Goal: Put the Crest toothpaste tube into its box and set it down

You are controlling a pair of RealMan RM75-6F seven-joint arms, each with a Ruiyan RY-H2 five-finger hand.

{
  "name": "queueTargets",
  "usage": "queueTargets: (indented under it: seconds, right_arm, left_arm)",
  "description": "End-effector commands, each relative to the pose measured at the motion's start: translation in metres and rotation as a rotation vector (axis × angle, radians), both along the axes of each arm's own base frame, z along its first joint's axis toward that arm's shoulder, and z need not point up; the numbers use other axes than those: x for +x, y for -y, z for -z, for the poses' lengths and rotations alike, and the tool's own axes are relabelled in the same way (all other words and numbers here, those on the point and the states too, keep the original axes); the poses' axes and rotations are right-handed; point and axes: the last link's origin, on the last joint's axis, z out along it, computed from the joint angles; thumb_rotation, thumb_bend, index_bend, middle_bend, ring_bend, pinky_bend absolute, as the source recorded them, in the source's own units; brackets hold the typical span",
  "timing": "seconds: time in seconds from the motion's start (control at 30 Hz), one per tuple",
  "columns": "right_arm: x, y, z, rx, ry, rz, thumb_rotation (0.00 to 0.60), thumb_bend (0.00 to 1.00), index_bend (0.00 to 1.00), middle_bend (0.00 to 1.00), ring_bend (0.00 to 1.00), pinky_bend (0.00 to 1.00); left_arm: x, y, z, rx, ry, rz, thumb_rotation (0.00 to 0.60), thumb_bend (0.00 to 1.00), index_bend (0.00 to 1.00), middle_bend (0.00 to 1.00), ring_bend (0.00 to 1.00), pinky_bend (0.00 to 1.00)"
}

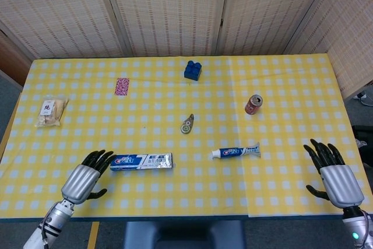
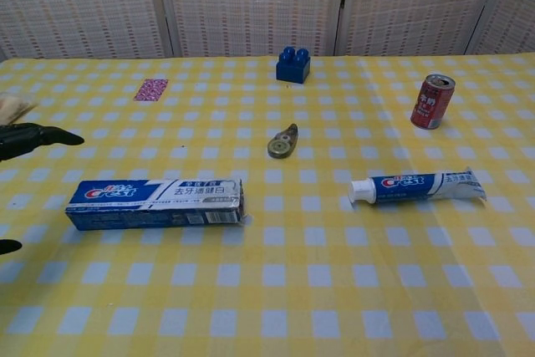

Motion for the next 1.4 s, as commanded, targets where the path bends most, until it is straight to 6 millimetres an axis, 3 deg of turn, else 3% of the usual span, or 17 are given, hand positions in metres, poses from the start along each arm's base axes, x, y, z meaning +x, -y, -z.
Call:
queueTargets:
  seconds: [0.03,0.33,0.77,0.9,1.1,1.4]
  right_arm:
    - [-0.002,0.003,0.002,0.017,0.001,0.014,0.6,0.19,0.0,0.0,0.0,0.0]
    - [-0.007,0.008,0.002,0.016,-0.007,0.039,0.6,0.19,0.0,0.0,0.0,0.0]
    - [-0.018,0.019,-0.002,-0.011,-0.011,0.097,0.6,0.19,0.0,0.0,0.0,0.0]
    - [-0.019,0.02,-0.001,-0.014,-0.02,0.102,0.6,0.19,0.0,0.0,0.0,0.0]
    - [-0.02,0.02,-0.001,-0.025,-0.024,0.113,0.6,0.19,0.0,0.0,0.0,0.0]
    - [-0.019,0.019,-0.002,-0.031,-0.021,0.108,0.6,0.19,0.0,0.0,0.0,0.0]
  left_arm:
    - [0.019,-0.027,0.023,-0.02,-0.035,0.018,0.6,0.22,0.1,0.12,0.09,0.14]
    - [0.02,-0.054,0.053,-0.089,-0.03,-0.027,0.6,0.22,0.12,0.17,0.13,0.17]
    - [0.009,-0.079,0.067,-0.131,-0.012,-0.118,0.6,0.22,0.15,0.28,0.23,0.26]
    - [0.008,-0.086,0.067,-0.118,0.009,-0.129,0.6,0.23,0.18,0.35,0.29,0.34]
    - [0.003,-0.091,0.069,-0.052,0.048,-0.151,0.6,0.24,0.35,0.58,0.52,0.57]
    - [0.004,-0.087,0.068,0.055,0.076,-0.166,0.6,0.26,0.5,0.73,0.66,0.7]
